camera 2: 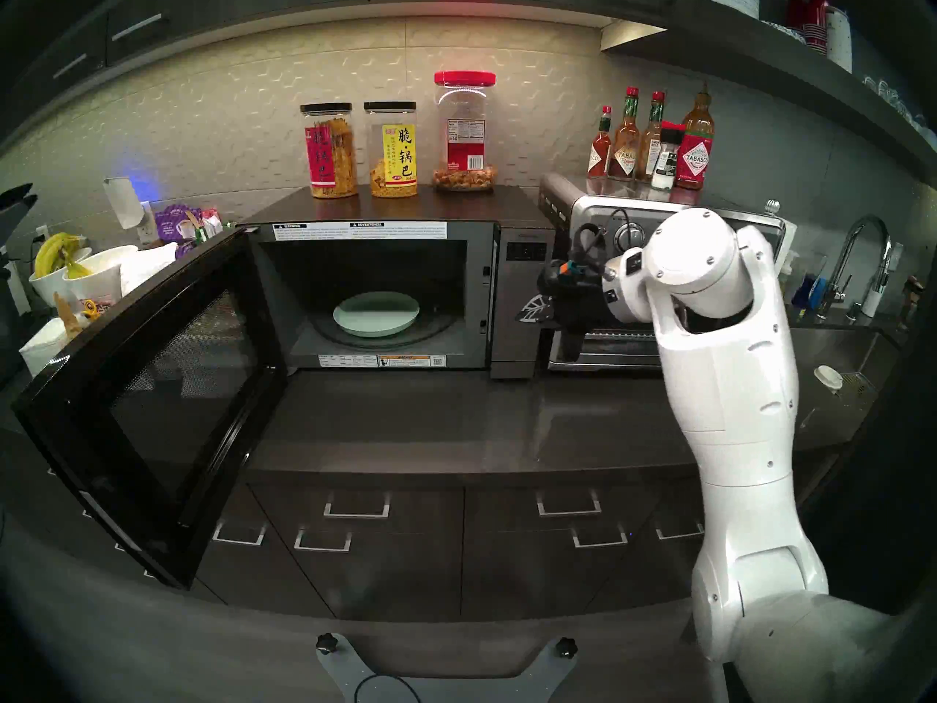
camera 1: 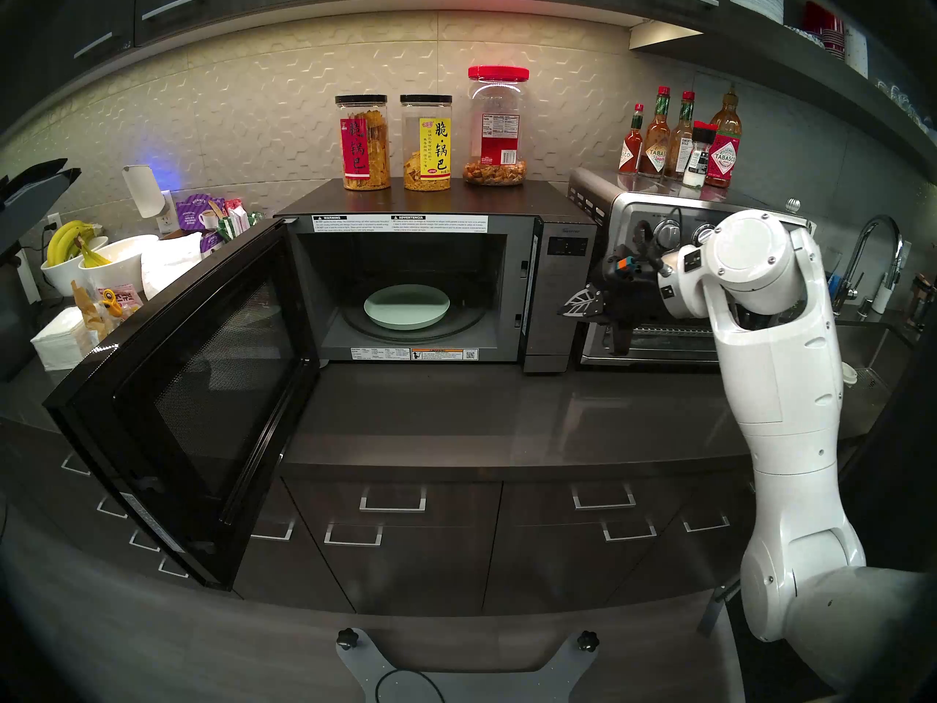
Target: Open the microwave, put the plate inside, and close the door
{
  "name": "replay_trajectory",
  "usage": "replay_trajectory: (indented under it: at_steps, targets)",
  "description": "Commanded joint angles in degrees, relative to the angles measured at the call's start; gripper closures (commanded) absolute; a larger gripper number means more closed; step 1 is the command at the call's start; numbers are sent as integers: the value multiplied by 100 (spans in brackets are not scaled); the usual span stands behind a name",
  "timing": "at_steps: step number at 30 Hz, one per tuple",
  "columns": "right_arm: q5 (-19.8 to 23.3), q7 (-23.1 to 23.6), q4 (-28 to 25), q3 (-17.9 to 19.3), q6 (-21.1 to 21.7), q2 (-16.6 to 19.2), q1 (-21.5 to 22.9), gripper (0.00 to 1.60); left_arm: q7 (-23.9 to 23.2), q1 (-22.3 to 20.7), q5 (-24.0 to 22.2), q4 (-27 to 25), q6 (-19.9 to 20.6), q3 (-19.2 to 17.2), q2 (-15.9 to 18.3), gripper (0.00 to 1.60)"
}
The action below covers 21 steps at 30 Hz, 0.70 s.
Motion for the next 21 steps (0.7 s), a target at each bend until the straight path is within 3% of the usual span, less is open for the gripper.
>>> replay_trajectory:
  at_steps: [1,13,21]
  targets:
    - [777,-17,-355,795,333,437,-454,160,-370,12,5,26,6,-30,9,0]
    - [2221,-17,-693,1355,611,983,-1101,160,-408,14,14,42,2,-30,15,0]
    - [3122,-20,-755,1427,707,1496,-1564,160,-479,13,41,59,-2,-30,20,0]
